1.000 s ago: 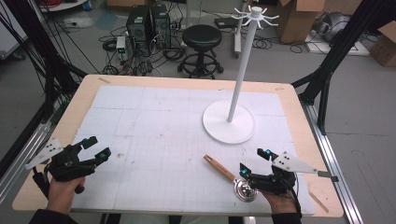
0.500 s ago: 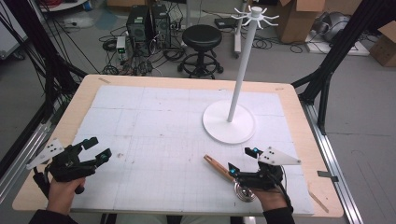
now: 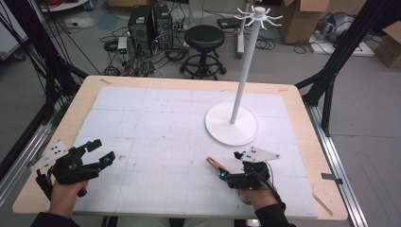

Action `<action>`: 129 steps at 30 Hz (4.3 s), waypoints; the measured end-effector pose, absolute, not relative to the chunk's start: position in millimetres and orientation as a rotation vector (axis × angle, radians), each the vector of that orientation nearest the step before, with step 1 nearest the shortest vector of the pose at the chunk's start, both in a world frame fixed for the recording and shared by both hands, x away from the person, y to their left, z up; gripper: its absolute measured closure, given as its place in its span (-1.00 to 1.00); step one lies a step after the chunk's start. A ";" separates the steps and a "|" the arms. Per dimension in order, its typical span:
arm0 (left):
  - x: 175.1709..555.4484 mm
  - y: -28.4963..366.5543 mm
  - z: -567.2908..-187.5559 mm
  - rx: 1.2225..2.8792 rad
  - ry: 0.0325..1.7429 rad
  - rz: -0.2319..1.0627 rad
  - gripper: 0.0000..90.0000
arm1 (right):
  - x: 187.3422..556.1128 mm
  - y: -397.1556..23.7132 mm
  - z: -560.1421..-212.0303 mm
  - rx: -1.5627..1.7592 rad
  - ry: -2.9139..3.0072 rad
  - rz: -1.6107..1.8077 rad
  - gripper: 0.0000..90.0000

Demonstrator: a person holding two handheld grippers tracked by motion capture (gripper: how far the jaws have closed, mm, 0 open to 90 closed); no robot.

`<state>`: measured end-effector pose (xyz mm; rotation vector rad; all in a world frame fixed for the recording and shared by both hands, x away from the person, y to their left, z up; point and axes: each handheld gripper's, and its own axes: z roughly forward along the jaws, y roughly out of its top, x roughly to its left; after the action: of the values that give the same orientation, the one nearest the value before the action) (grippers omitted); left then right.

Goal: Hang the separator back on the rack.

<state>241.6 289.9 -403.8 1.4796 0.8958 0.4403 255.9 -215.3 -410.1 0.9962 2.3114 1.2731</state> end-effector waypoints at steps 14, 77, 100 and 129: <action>242.1 289.1 -404.5 1.486 0.897 0.435 -0.60 | 273.2 -198.7 -431.4 0.994 2.471 1.081 -0.26; 240.5 287.5 -402.4 1.477 0.885 0.425 -0.60 | 264.0 -202.9 -408.1 0.919 2.451 1.357 0.50; 228.8 237.4 -352.0 1.487 0.569 0.169 -0.44 | 250.1 -162.5 -364.2 0.605 2.385 1.839 0.50; 251.3 142.3 -320.8 1.535 0.284 -0.113 -0.19 | 236.3 -146.8 -354.3 0.362 2.342 2.090 0.50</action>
<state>251.3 142.3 -320.8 1.5346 0.2838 -0.1134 236.3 -146.8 -354.3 0.3624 2.3416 2.0898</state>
